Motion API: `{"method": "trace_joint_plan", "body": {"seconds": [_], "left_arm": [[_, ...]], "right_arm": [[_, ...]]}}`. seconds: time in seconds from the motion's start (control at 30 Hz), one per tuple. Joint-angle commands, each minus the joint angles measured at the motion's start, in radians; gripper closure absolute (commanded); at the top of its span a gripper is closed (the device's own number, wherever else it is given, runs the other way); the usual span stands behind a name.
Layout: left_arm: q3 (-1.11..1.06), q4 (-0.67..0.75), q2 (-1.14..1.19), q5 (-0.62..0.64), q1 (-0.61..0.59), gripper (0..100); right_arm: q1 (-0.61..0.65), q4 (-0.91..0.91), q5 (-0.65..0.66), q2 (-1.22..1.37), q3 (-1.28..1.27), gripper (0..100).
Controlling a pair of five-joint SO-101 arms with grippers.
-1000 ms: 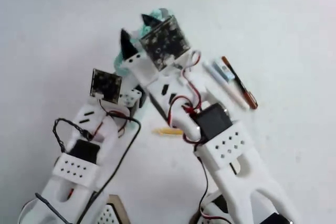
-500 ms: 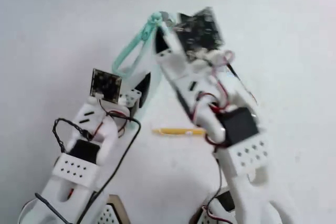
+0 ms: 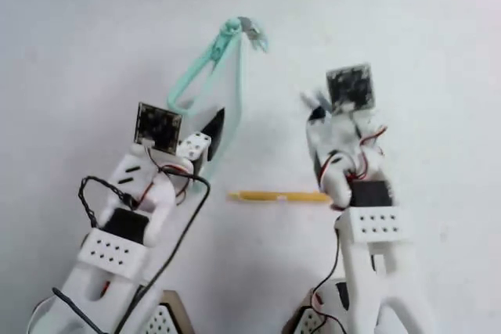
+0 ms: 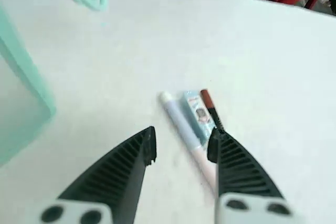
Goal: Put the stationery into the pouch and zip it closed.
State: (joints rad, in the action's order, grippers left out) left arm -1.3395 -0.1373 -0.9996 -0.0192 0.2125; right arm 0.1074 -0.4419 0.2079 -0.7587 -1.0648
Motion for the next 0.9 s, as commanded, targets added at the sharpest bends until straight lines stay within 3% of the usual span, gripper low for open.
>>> {"method": "trace_joint_plan", "body": {"seconds": [0.0, 0.17, 0.37, 0.47, 0.67, 0.87], "left_arm": [[0.008, 0.006, -0.015, 0.002, -0.001, 80], [0.009, 0.008, -0.018, 0.002, -0.021, 80], [0.009, 0.008, -0.018, 0.002, -0.021, 80], [0.011, 0.008, -0.018, 0.002, -0.021, 80], [0.011, 0.008, -0.018, 0.002, -0.021, 80], [0.011, 0.008, -0.018, 0.002, -0.021, 80]], "right_arm": [[0.03, 0.073, -0.003, 0.062, -0.025, 83.7], [0.133, 0.067, 0.043, 0.127, -0.025, 83.7], [0.325, -0.097, 0.463, 0.136, -0.025, 83.7], [0.364, -0.193, 0.608, 0.139, -0.025, 83.7], [0.364, -0.303, 0.723, 0.139, -0.031, 83.7], [0.332, -0.311, 0.741, 0.157, -0.044, 83.7]]}}
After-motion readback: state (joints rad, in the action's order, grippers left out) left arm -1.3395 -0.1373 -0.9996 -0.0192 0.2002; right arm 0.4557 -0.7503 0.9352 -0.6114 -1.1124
